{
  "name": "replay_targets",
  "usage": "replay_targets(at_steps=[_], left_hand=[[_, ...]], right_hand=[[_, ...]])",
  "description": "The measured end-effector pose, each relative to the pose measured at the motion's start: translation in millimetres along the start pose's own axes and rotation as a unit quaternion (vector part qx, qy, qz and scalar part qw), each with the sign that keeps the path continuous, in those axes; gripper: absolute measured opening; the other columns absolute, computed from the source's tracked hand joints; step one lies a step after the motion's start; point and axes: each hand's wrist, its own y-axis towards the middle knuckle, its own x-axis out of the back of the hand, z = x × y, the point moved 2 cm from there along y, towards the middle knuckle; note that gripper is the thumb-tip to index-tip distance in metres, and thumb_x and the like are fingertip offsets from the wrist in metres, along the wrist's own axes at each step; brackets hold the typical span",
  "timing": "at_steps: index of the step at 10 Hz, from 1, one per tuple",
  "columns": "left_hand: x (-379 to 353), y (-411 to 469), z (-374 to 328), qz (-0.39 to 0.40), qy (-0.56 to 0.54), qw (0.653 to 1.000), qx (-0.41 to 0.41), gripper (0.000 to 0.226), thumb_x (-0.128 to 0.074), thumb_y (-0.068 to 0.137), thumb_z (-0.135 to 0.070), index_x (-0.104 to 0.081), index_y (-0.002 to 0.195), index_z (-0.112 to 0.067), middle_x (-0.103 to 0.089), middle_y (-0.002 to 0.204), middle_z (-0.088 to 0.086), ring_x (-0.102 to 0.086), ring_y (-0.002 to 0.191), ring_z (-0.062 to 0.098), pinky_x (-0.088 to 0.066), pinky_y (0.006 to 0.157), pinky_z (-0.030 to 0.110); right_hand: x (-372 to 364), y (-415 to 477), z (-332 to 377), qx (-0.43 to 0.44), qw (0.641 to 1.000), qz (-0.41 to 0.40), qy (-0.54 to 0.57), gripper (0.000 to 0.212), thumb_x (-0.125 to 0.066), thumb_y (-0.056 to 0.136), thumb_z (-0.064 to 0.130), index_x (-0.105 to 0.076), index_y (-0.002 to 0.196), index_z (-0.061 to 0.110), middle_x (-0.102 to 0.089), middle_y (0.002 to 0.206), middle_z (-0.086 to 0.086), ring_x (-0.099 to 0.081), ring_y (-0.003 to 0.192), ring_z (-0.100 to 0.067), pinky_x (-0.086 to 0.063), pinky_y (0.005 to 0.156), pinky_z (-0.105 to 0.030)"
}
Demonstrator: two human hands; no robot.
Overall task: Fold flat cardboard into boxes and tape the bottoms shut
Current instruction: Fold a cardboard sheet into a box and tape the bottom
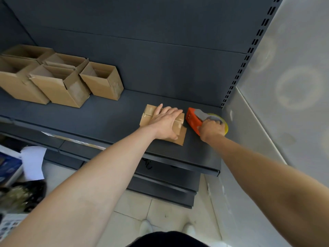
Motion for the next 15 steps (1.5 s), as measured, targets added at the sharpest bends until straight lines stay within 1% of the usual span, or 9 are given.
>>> replay_targets(at_steps=[1, 2, 3, 5, 7, 9, 12, 14, 15], left_hand=[[4.2, -2.4, 0.4, 0.004, -0.044, 0.999, -0.002, 0.098, -0.071, 0.075, -0.036, -0.012, 0.152, -0.023, -0.016, 0.159, -0.001, -0.002, 0.147, 0.014, 0.013, 0.118, 0.035], [12.5, -5.5, 1.1, -0.004, -0.246, 0.968, 0.041, 0.077, -0.059, 0.085, -0.016, -0.020, 0.151, -0.026, -0.016, 0.159, -0.003, 0.001, 0.148, 0.019, 0.000, 0.119, 0.038], [18.8, -12.2, 16.9, -0.122, -0.325, 0.935, 0.074, 0.056, -0.045, 0.095, -0.002, -0.032, 0.147, -0.018, -0.019, 0.157, -0.002, -0.010, 0.147, 0.019, -0.012, 0.118, 0.030], [2.6, -36.7, 56.5, -0.102, -0.336, 0.898, 0.266, 0.065, -0.032, 0.102, -0.041, -0.006, 0.153, -0.010, -0.010, 0.160, 0.009, -0.013, 0.147, 0.027, -0.015, 0.117, 0.040], [2.7, -33.1, 63.4, -0.093, -0.424, 0.846, 0.309, 0.057, -0.020, 0.104, -0.041, -0.021, 0.151, -0.009, -0.025, 0.156, 0.009, -0.027, 0.142, 0.026, -0.023, 0.113, 0.038], [1.1, -33.5, 63.2, -0.124, -0.464, 0.817, 0.319, 0.050, -0.024, 0.104, -0.038, -0.040, 0.142, -0.010, -0.045, 0.144, 0.007, -0.043, 0.130, 0.027, -0.035, 0.103, 0.034], [0.5, -35.7, 64.4, -0.165, -0.555, 0.746, 0.329, 0.044, -0.031, 0.104, -0.030, -0.042, 0.141, -0.011, -0.047, 0.141, 0.007, -0.044, 0.125, 0.021, -0.031, 0.095, 0.028], [1.0, -38.8, 62.6, -0.145, -0.562, 0.745, 0.329, 0.048, -0.028, 0.104, -0.035, -0.037, 0.144, -0.011, -0.046, 0.142, 0.007, -0.041, 0.129, 0.022, -0.029, 0.105, 0.033], [0.3, -38.0, 61.2, -0.148, -0.545, 0.759, 0.323, 0.049, -0.026, 0.104, -0.036, -0.043, 0.138, -0.005, -0.055, 0.097, -0.001, -0.044, 0.094, 0.014, -0.030, 0.086, 0.028]], right_hand=[[17.1, -5.3, 16.4, 0.027, 0.979, -0.102, 0.177, 0.041, -0.046, 0.096, 0.029, -0.051, 0.128, 0.003, -0.056, 0.127, -0.018, -0.051, 0.119, -0.035, -0.041, 0.096, -0.041], [21.1, -17.9, 43.3, 0.007, 0.868, 0.034, 0.496, 0.047, -0.052, 0.093, 0.038, -0.055, 0.126, 0.004, -0.062, 0.120, -0.017, -0.061, 0.108, -0.034, -0.051, 0.092, -0.042], [10.7, -25.8, 56.5, -0.014, 0.821, 0.112, 0.560, 0.051, -0.062, 0.090, 0.033, -0.053, 0.128, 0.000, -0.061, 0.122, -0.021, -0.062, 0.110, -0.037, -0.051, 0.094, -0.049], [10.8, -26.5, 70.5, -0.076, 0.749, 0.184, 0.632, 0.040, -0.049, 0.100, 0.018, -0.043, 0.134, -0.001, -0.053, 0.134, -0.013, -0.056, 0.119, -0.028, -0.050, 0.084, -0.035], [4.8, -29.7, 81.2, -0.134, 0.693, 0.216, 0.675, 0.039, -0.040, 0.104, 0.020, -0.040, 0.140, 0.005, -0.049, 0.140, -0.008, -0.048, 0.128, -0.025, -0.041, 0.103, -0.040], [0.4, -40.4, 84.1, -0.167, 0.625, 0.213, 0.732, 0.038, -0.038, 0.104, 0.026, -0.041, 0.138, 0.010, -0.055, 0.127, -0.005, -0.054, 0.119, -0.026, -0.046, 0.090, -0.038], [-22.9, -38.9, 87.5, -0.205, 0.465, 0.241, 0.827, 0.032, -0.041, 0.100, 0.037, -0.059, 0.124, 0.024, -0.066, 0.120, 0.002, -0.062, 0.111, -0.019, -0.047, 0.099, -0.037], [-23.8, -35.2, 84.9, -0.216, 0.480, 0.246, 0.814, 0.032, -0.038, 0.102, 0.031, -0.065, 0.118, 0.023, -0.066, 0.119, 0.001, -0.062, 0.110, -0.019, -0.048, 0.096, -0.035], [-20.1, -36.8, 79.4, -0.211, 0.509, 0.245, 0.798, 0.028, -0.042, 0.102, 0.029, -0.061, 0.114, 0.012, -0.065, 0.113, -0.004, -0.060, 0.114, -0.024, -0.048, 0.088, -0.044]])
